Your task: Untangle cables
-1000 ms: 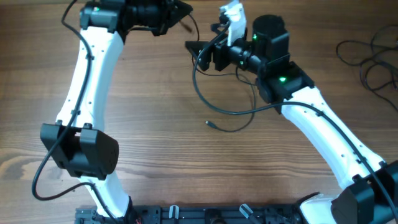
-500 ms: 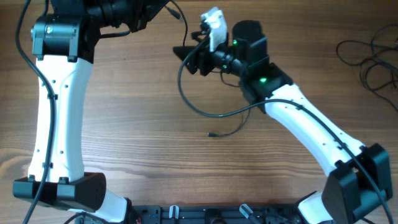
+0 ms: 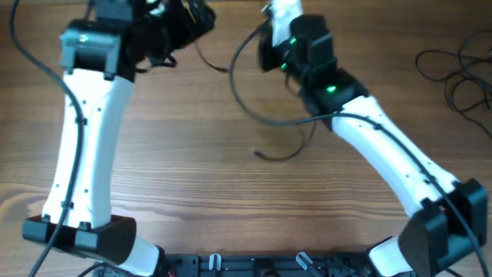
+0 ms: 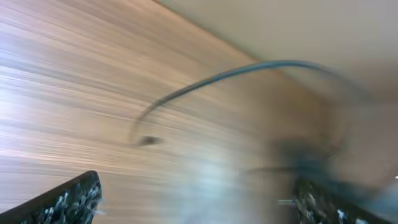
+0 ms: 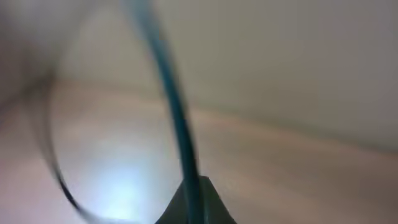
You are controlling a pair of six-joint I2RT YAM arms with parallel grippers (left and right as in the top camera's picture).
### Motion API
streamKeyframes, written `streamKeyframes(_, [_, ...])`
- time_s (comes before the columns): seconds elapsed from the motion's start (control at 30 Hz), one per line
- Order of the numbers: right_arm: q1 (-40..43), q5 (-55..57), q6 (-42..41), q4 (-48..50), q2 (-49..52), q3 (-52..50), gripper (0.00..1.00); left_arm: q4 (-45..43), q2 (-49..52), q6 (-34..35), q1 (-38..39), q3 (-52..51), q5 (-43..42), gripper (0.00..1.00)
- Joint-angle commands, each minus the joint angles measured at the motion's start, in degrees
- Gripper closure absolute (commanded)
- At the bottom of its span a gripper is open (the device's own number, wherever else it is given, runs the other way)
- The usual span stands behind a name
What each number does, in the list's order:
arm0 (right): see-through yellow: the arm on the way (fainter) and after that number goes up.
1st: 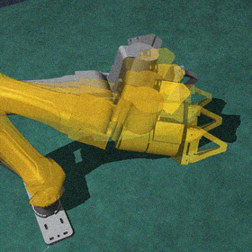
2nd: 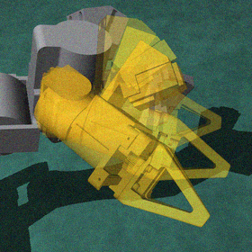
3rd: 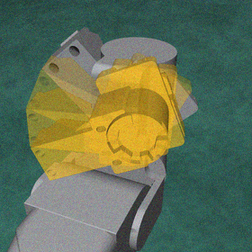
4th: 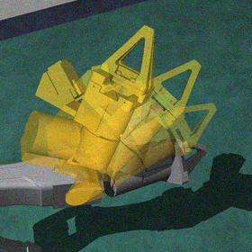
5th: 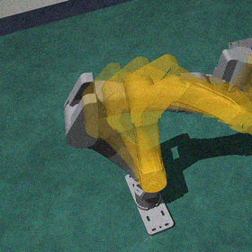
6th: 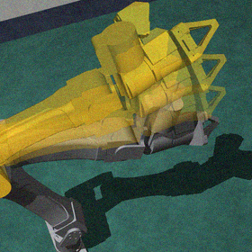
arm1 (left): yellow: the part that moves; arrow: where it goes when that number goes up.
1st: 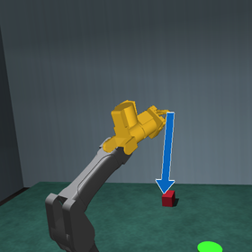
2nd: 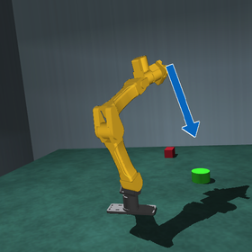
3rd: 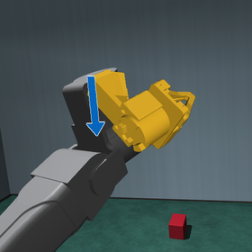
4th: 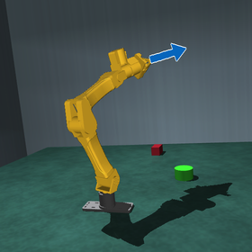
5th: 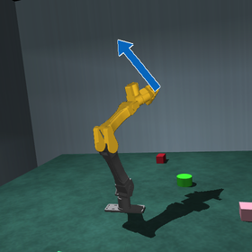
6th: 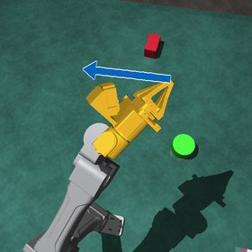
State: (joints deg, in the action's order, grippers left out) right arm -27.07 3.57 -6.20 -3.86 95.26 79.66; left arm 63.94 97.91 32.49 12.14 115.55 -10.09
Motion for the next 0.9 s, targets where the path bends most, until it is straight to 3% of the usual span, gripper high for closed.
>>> streamKeyframes(0.0, [4.15,32.28,11.43,2.60,-5.44,6.45,0.96,2.84,-0.72,-8.50,8.37,0.33,42.60,0.00])
streamKeyframes(0.1, [10.23,42.03,25.40,12.94,-5.68,6.78,0.96,3.28,-0.72,-8.24,12.63,0.33,45.27,0.00])
streamKeyframes(0.23, [21.03,44.85,37.79,30.16,-5.68,6.78,0.96,3.30,-0.72,-8.07,15.54,0.33,42.21,0.00])
streamKeyframes(0.33, [31.12,43.65,37.92,41.83,-5.68,6.78,0.96,4.46,-0.72,-8.07,17.31,0.33,37.22,0.00])
streamKeyframes(0.43, [38.97,40.22,33.57,42.16,-5.66,6.75,0.96,6.80,-0.72,-8.09,18.53,0.33,37.11,0.00])
streamKeyframes(0.6, [49.37,37.24,18.34,23.32,-5.62,6.75,0.96,8.41,-0.68,-8.07,19.63,0.33,36.50,0.00])
streamKeyframes(0.77, [57.99,33.11,-3.61,-5.86,-5.49,5.88,0.96,8.92,-0.66,-8.07,19.63,0.33,34.97,0.00])
streamKeyframes(0.87, [65.72,26.38,-18.95,-14.64,-4.59,3.58,0.96,10.69,-0.66,-8.09,19.63,0.33,34.99,0.00])
